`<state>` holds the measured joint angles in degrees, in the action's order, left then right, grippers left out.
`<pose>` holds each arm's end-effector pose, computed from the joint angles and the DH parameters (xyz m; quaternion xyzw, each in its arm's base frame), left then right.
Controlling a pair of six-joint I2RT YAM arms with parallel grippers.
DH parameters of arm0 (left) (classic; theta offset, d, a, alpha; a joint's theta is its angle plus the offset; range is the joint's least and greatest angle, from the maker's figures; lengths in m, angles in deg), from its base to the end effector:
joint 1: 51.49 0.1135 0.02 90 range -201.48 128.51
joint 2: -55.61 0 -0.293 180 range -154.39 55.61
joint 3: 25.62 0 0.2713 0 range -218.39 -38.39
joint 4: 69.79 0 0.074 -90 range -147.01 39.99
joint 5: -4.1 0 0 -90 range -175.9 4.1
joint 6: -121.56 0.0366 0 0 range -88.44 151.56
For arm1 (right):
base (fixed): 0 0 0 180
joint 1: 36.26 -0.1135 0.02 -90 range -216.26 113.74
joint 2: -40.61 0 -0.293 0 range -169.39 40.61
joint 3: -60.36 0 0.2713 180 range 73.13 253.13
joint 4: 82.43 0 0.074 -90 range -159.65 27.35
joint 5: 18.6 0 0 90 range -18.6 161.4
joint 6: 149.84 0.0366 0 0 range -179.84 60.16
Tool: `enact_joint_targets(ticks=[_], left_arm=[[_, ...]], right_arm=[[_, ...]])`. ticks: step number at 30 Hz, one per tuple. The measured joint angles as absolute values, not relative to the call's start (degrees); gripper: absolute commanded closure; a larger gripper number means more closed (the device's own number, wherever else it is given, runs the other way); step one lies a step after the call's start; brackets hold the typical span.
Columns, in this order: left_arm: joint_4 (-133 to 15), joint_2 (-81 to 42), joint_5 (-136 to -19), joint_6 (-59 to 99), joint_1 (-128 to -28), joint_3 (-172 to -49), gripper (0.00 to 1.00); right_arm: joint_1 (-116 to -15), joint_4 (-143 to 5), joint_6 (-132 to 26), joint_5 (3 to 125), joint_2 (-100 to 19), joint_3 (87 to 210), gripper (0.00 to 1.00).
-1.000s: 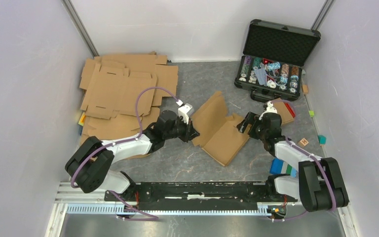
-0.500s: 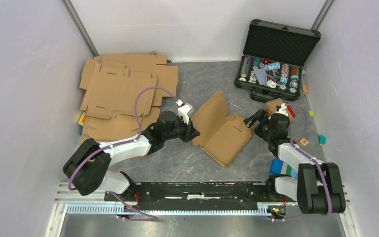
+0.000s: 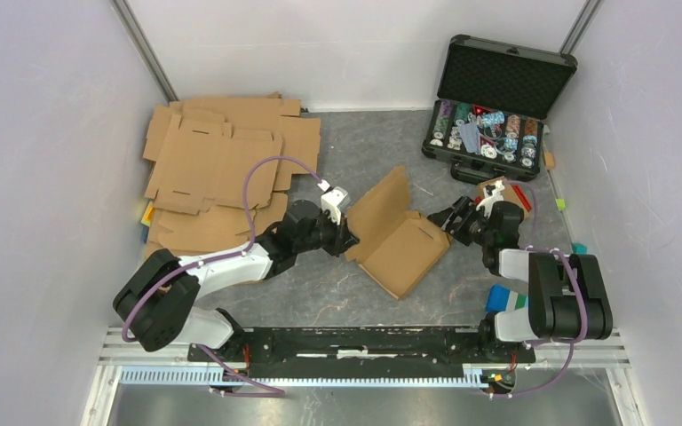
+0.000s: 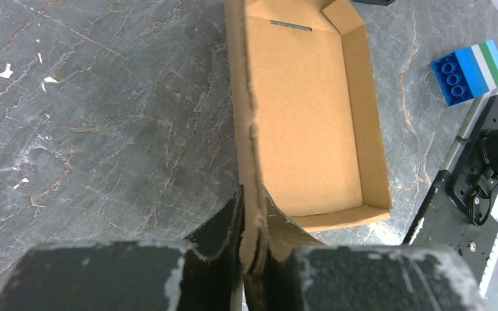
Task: Fold the paper box
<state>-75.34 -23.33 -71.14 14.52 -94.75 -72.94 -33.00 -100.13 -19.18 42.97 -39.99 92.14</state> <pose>0.2070 -0.2076 0.2107 0.2571 0.8040 -0.3579 0.3993 0.2423 0.0037 0.1435 0.2038 0.8281 0.3553 0.3827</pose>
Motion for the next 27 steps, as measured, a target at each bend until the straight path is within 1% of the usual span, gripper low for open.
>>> enact_joint_targets(ticks=[3,7,12,14,16,23,27], left_arm=[[-75.2,-23.3,-71.8,14.6,-94.8,-72.9,0.85],[-75.1,-23.2,-72.3,14.6,-94.8,-72.9,0.86],[-74.9,-22.9,-72.3,15.3,-95.3,-72.9,0.86],[-74.9,-22.9,-72.3,15.4,-95.5,-72.9,0.86],[-74.9,-22.9,-72.2,15.4,-95.7,-73.0,0.86],[-74.9,-22.9,-72.1,15.4,-96.1,-72.9,0.86],[-74.9,-22.9,-72.1,15.4,-96.3,-72.9,0.86]], right_arm=[[-33.0,-101.7,-20.1,39.4,-39.6,91.4,0.22],[-33.8,-100.4,-23.6,37.3,-37.1,91.3,0.23],[-35.5,-97.4,-28.3,37.3,-34.7,91.0,0.3],[-36.1,-96.3,-29.7,37.5,-34.5,90.8,0.34],[-37.3,-94.7,-31.3,37.7,-34.4,90.6,0.35],[-40.9,-88.0,-37.6,43.0,-33.8,91.4,0.34],[-42.6,-84.2,-40.3,46.6,-32.4,92.5,0.31]])
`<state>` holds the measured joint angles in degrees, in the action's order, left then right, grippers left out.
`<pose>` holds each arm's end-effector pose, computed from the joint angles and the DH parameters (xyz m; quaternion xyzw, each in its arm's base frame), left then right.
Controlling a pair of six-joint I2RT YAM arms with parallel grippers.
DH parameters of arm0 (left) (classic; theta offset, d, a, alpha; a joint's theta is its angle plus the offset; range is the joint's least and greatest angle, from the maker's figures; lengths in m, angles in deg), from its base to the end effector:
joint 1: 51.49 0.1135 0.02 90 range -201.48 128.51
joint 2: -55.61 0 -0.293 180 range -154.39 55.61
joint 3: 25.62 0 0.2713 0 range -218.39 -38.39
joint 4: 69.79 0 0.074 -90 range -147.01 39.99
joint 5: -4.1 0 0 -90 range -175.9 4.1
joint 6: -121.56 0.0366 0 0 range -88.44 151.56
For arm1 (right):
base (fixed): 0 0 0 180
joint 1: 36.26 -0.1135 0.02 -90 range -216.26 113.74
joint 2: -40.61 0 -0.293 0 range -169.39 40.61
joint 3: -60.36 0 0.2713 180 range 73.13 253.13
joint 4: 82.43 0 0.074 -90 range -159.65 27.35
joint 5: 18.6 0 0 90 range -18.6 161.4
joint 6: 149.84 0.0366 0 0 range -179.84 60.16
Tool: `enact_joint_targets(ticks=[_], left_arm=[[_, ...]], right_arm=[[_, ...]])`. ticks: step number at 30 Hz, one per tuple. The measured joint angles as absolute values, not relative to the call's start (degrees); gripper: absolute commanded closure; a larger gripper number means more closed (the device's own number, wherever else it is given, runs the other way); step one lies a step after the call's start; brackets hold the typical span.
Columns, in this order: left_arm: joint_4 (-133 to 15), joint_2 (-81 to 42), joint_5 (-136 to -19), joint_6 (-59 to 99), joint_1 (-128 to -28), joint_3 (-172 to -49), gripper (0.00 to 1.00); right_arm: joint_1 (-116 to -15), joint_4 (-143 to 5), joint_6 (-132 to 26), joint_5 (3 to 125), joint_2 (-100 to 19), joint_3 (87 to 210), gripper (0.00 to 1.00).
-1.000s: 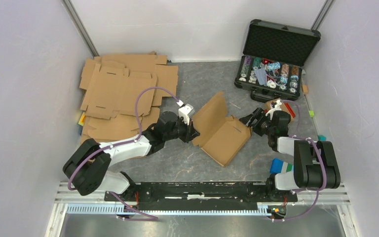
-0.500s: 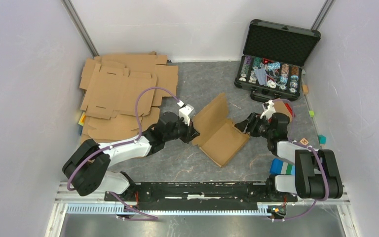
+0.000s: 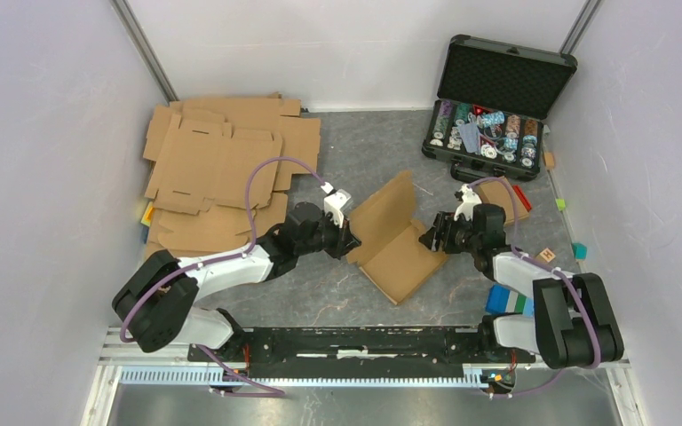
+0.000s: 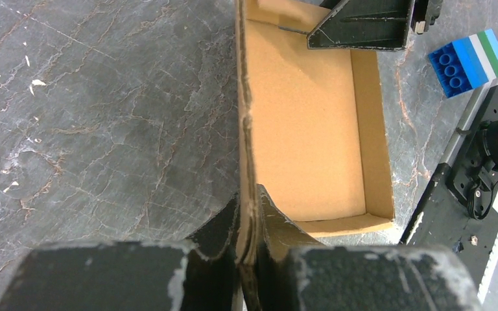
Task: Fold the paper box
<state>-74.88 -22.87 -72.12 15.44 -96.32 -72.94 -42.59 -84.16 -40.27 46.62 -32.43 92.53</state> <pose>0.2010 -0.2121 0.2121 0.2703 0.8002 -0.3543 0.4014 0.2198 0.0398 0.1485 0.0102 0.8868 0.2828 0.3653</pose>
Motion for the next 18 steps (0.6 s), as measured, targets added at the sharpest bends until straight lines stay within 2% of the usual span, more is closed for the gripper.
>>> enact_joint_targets(ticks=[6,8,10,12,15,18], left_arm=[[-74.9,-22.9,-72.1,15.4,-96.4,-73.0,0.86],[-74.9,-22.9,-72.1,15.5,-96.6,-72.9,0.86],[-74.9,-22.9,-72.1,15.5,-96.8,-72.9,0.86],[-74.8,-22.9,-72.1,15.5,-96.9,-72.9,0.86],[-74.6,-22.9,-72.1,15.9,-97.0,-73.0,0.86],[-74.6,-22.9,-72.1,16.2,-97.0,-72.9,0.86]], right_arm=[[-43.4,-81.4,-42.5,49.9,-31.2,93.0,0.36],[-43.6,-80.9,-43.1,50.6,-31.2,93.3,0.32],[-43.9,-80.7,-43.3,50.8,-31.2,93.6,0.19],[-44.3,-80.7,-43.4,50.8,-31.2,93.7,0.12],[-44.6,-80.5,-43.6,51.1,-30.3,93.8,0.08],[-44.7,-80.4,-42.9,52.6,-27.7,93.5,0.08]])
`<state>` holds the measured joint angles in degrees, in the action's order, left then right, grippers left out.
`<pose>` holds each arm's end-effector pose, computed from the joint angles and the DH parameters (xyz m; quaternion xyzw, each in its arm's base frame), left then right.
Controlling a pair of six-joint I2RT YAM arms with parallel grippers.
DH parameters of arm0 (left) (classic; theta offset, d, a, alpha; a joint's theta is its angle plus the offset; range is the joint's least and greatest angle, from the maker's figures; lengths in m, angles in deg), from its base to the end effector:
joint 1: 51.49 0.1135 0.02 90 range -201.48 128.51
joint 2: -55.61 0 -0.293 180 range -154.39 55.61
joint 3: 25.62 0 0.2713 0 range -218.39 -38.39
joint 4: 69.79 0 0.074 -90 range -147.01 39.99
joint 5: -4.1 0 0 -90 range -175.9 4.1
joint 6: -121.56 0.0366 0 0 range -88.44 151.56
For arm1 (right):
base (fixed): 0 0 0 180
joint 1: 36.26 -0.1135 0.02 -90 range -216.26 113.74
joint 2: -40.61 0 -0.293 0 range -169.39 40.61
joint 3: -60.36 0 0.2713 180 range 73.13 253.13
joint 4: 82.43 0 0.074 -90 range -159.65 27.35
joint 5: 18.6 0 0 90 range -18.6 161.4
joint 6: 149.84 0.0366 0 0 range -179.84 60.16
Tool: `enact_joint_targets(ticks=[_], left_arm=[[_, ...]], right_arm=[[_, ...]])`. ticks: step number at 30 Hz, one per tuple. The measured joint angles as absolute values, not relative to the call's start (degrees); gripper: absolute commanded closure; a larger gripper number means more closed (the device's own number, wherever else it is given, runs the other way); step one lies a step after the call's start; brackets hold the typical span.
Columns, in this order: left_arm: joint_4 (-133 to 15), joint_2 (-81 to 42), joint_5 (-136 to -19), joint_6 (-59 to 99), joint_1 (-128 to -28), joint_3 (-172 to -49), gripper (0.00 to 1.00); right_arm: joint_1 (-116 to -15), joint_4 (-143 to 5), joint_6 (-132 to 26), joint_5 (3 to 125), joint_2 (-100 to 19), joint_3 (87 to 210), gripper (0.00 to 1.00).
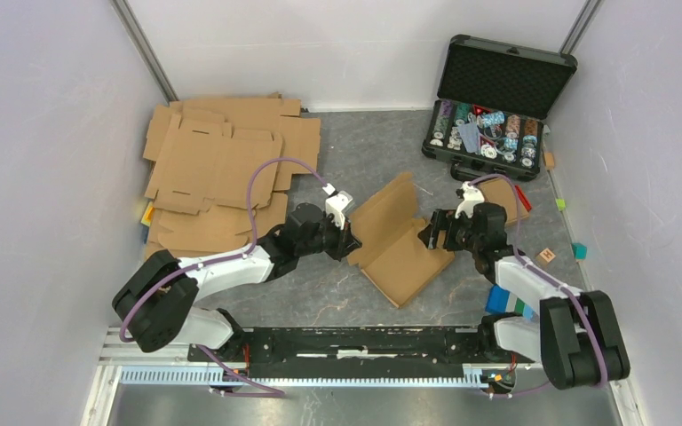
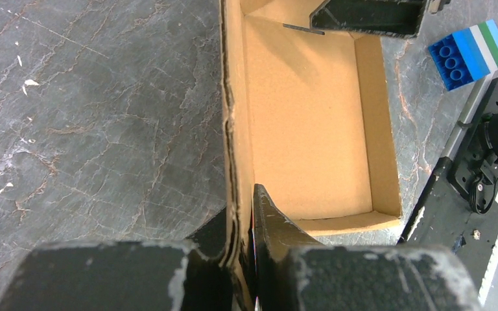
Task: Fold the paper box
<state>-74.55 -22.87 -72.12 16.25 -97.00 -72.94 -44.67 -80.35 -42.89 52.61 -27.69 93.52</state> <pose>0.1982 -0.2142 0.2115 0.2808 0.7982 -0.3527 0.3996 0.2159 0.0438 0.1639 -0.0066 0.8867 0.2389 0.3957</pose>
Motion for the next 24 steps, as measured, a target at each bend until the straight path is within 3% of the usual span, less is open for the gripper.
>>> enact_joint_targets(ticks=[11,13,18,24], left_arm=[[-74.0,-22.9,-72.3,16.7,-97.0,-72.9,0.86],[-73.8,-22.9,-72.3,16.7,-97.0,-73.0,0.86],[-73.6,-22.9,-72.3,16.7,-97.0,-73.0,0.86],[-73.3,-22.9,-72.3,16.7,-97.0,-73.0,0.86]], right_arm=[[-41.7,-83.7,-38.1,49.7,-26.0,93.0,0.28],[-40.8,-84.6,-37.1,47.8,-27.1,92.6,0.26],[-39.2,-85.5,-35.8,46.4,-27.3,92.0,0.1],[-36.6,-84.6,-36.1,48.3,-23.8,92.0,0.07]])
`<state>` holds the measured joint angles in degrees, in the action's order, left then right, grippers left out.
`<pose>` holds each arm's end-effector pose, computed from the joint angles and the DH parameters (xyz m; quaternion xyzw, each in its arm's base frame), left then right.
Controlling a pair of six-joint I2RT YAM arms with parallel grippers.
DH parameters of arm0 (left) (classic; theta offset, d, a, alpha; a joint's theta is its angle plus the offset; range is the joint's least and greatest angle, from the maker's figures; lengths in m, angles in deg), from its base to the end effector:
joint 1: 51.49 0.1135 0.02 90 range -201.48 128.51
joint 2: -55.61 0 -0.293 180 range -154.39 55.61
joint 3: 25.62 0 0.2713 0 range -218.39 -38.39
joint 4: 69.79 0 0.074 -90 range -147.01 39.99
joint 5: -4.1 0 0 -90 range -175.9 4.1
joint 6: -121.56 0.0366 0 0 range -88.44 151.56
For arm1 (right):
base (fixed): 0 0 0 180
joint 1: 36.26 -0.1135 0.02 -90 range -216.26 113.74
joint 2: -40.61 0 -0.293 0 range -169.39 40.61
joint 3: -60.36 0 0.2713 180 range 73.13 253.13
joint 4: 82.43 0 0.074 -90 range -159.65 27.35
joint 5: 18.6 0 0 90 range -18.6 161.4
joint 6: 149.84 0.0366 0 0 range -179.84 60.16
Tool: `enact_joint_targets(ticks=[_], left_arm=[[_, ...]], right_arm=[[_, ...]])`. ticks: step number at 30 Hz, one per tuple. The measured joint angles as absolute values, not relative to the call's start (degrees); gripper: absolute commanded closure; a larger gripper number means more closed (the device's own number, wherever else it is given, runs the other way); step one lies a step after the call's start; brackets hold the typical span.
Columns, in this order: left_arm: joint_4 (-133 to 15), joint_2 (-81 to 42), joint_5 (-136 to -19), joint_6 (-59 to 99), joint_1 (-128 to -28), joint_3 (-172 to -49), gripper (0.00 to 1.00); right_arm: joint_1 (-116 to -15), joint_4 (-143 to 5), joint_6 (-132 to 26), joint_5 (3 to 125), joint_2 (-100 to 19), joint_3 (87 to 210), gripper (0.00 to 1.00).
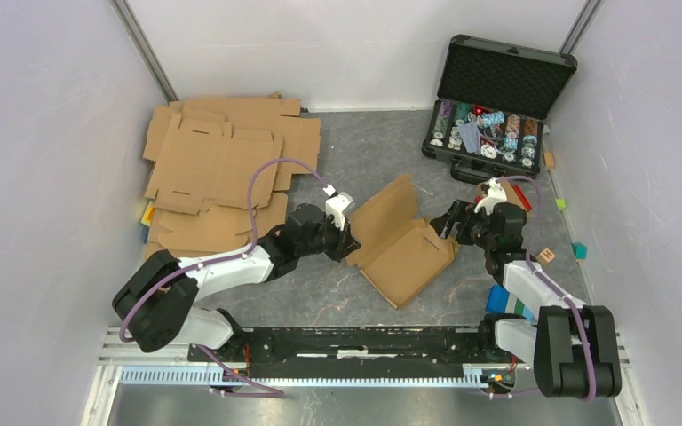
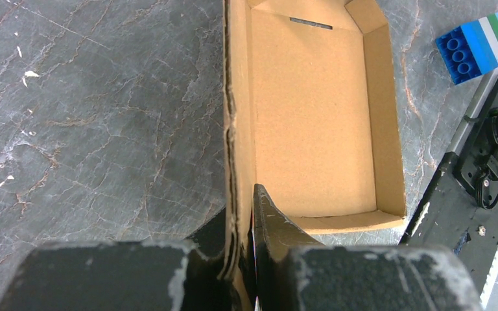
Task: Fold the paper box
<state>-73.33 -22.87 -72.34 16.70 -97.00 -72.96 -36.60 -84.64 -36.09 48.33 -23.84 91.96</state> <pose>0.1977 -0.2135 0.2095 0.2835 0.8030 -0.3459 0.3939 0.2141 0.0156 0.1758 0.0757 0.8536 0.2711 0.4382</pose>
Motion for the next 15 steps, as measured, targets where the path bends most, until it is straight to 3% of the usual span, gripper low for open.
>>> enact_joint_targets(ticks=[7,15], left_arm=[[-73.3,-22.6,-72.3,16.7,-97.0,-73.0,0.86],[-73.1,-22.6,-72.3,16.7,-97.0,-73.0,0.86]], right_arm=[[-33.5,-85.1,-35.0,48.9,-26.7,92.0,0.15],[-32.8,-92.2,-29.1,37.8,-35.2,90.4,0.26]])
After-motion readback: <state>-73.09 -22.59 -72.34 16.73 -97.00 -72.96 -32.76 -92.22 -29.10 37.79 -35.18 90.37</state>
